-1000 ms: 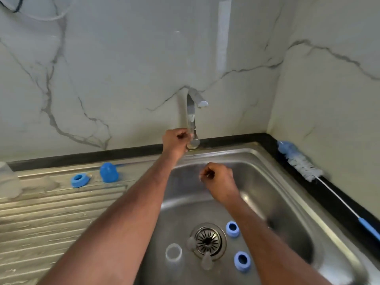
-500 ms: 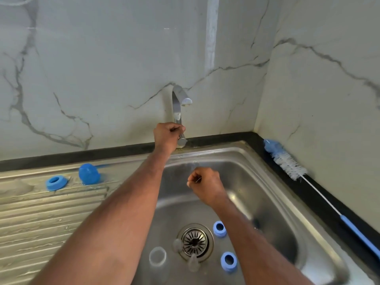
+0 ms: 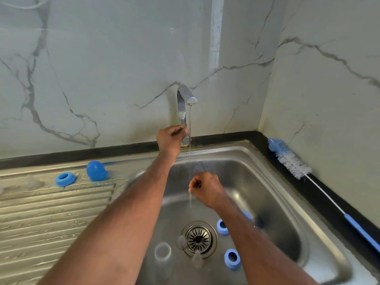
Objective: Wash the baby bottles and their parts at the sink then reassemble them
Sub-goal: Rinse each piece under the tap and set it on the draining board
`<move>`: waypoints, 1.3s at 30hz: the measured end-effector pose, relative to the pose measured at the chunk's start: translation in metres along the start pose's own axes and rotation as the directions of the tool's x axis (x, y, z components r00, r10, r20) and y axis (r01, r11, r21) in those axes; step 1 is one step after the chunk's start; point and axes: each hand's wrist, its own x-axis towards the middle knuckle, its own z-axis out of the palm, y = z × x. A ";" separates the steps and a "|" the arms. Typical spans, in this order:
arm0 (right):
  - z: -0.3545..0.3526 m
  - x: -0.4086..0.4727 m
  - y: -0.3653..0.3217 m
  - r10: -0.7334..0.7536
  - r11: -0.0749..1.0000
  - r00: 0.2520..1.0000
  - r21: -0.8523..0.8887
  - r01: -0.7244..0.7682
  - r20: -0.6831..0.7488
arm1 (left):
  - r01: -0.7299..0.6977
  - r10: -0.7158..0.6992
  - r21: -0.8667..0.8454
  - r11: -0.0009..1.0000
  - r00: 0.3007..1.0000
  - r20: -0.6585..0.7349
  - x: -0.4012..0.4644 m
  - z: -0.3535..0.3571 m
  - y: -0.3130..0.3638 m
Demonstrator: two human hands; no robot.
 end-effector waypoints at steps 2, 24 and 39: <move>0.001 0.000 0.001 -0.004 1.000 1.000 -0.007 0.004 0.011 | 0.007 -0.008 0.024 1.000 1.000 0.006 0.001 -0.001 0.005; 0.068 -0.015 0.012 0.043 0.937 0.783 -0.297 0.183 0.620 | 0.244 -0.320 0.292 0.925 0.915 0.248 -0.106 -0.074 -0.041; 0.034 0.025 0.015 0.204 0.855 0.977 0.498 -0.143 -0.069 | 0.258 -0.357 0.292 0.921 0.858 0.370 -0.102 -0.065 -0.060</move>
